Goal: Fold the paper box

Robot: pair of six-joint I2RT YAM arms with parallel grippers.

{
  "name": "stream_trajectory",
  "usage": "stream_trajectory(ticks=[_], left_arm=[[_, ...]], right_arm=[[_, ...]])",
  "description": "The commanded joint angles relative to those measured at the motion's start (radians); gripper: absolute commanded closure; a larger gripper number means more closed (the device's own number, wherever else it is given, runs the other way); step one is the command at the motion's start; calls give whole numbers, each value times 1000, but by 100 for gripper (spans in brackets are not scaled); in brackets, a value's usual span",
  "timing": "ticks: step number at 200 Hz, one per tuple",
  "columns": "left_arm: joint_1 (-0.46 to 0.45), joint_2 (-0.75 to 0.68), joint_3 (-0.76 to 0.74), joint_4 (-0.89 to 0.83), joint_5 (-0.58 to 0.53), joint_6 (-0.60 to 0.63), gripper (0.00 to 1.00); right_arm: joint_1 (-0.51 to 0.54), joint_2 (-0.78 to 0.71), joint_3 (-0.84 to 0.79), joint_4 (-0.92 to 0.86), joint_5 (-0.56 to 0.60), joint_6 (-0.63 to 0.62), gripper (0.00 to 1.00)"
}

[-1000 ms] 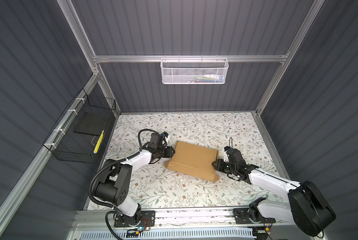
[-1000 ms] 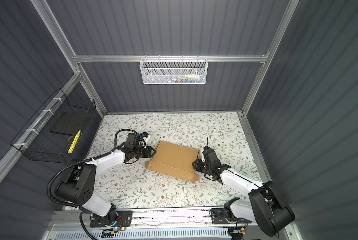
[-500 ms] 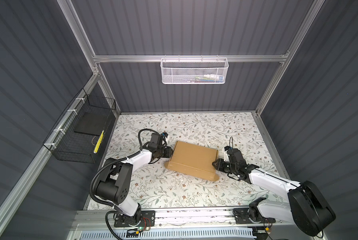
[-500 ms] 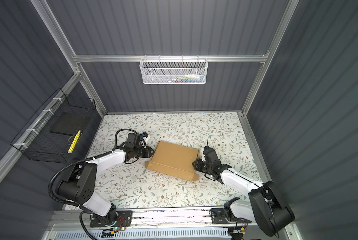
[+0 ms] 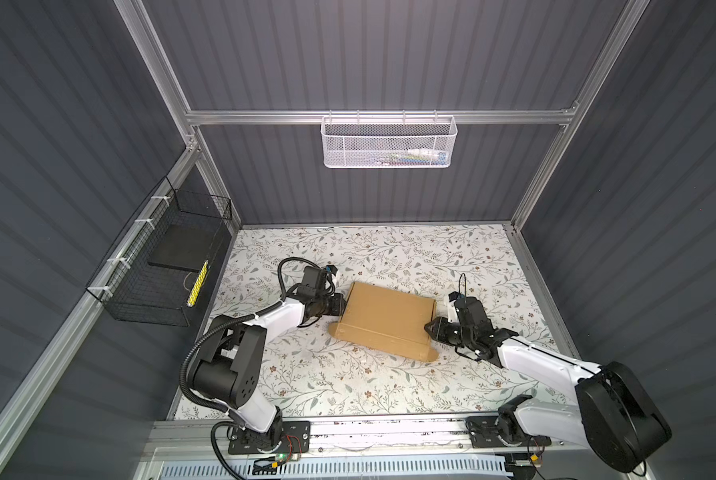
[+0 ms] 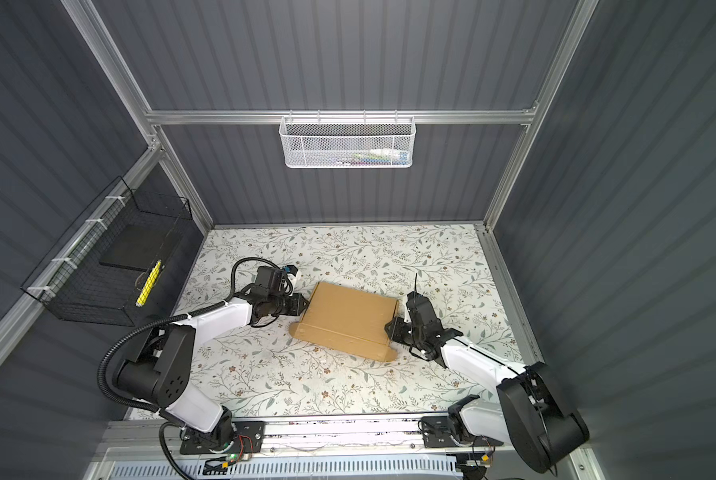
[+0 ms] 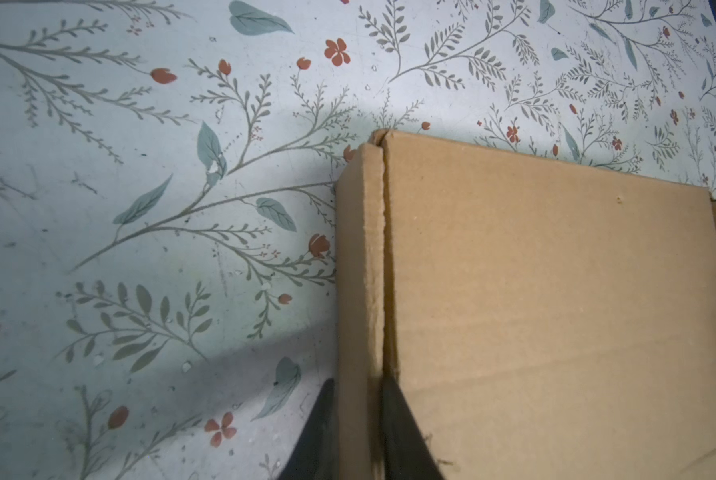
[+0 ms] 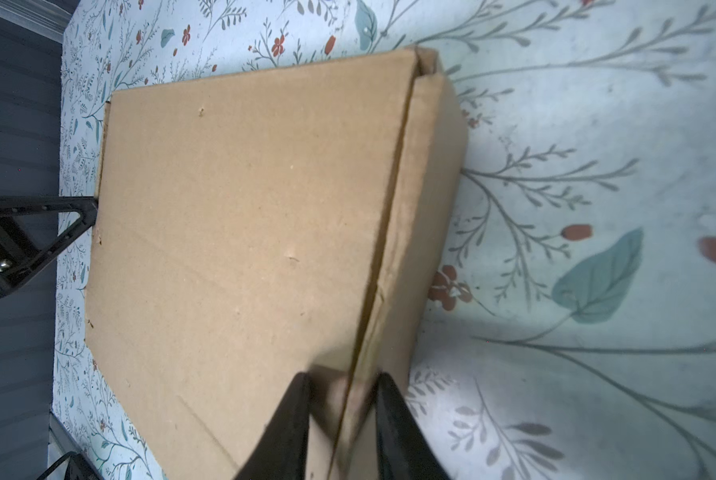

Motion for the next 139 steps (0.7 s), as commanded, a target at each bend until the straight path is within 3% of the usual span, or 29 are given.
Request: stream_trajectory(ticks=[1, 109, 139], left_arm=[[-1, 23, 17, -15, -9, 19, 83], [0, 24, -14, 41, -2, -7, 95], [-1, 27, -27, 67, 9, -19, 96]], right_arm=[[-8, 12, -20, -24, -5, -16, 70], [-17, -104, -26, -20, -23, 5, 56], [-22, -154, -36, -8, -29, 35, 46]])
